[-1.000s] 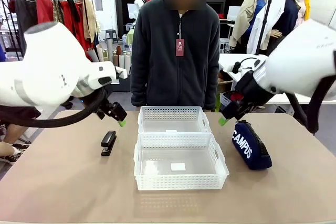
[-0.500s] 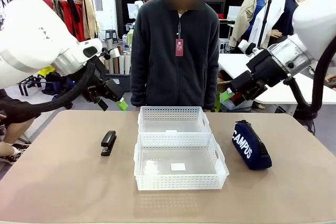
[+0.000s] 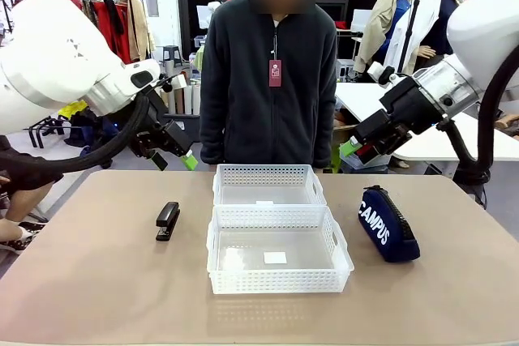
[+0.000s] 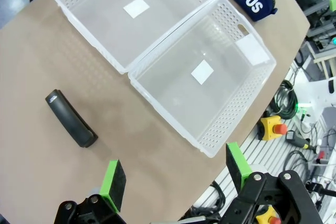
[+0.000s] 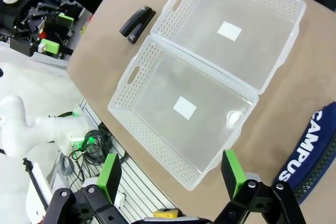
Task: Distribute items into two baskets.
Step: Pick up the Pencil pouch that the person points to.
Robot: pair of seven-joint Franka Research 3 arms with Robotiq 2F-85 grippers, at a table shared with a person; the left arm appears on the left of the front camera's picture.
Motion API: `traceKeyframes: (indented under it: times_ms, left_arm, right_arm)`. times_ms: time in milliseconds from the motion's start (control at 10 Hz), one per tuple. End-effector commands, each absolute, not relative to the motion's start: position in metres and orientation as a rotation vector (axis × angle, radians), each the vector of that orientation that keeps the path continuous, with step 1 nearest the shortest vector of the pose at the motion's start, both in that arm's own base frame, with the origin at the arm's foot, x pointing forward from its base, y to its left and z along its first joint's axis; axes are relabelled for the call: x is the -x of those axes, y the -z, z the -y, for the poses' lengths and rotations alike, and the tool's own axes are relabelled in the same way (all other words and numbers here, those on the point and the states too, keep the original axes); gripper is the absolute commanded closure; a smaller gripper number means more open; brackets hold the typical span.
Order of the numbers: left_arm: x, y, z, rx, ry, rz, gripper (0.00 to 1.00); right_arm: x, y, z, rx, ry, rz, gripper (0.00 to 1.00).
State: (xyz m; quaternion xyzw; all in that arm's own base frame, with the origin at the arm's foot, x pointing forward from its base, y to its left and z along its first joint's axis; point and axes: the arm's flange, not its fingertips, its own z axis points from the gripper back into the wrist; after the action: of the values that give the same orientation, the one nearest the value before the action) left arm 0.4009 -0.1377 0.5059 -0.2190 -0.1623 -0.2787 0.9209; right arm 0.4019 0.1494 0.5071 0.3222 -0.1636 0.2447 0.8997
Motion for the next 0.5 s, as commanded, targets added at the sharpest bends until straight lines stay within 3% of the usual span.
traceKeyframes:
  times_ms: [0,100,200,400]
  left_arm:
    - [-0.397,-0.505,0.135,0.466,0.570,0.340,0.00]
    - [-0.401,-0.506,0.138,0.450,0.573,0.334,0.00]
    - [-0.416,-0.504,0.139,0.555,0.552,0.216,0.00]
    - [-0.436,-0.516,0.145,0.681,0.432,0.124,0.00]
  right_arm:
    - [-0.399,-0.509,-0.148,-0.682,-0.496,0.337,0.00]
    - [-0.399,-0.509,-0.148,-0.682,-0.496,0.337,0.00]
    - [-0.401,-0.507,-0.150,-0.663,-0.508,0.338,0.00]
    - [-0.415,-0.523,-0.150,-0.867,-0.419,0.303,0.00]
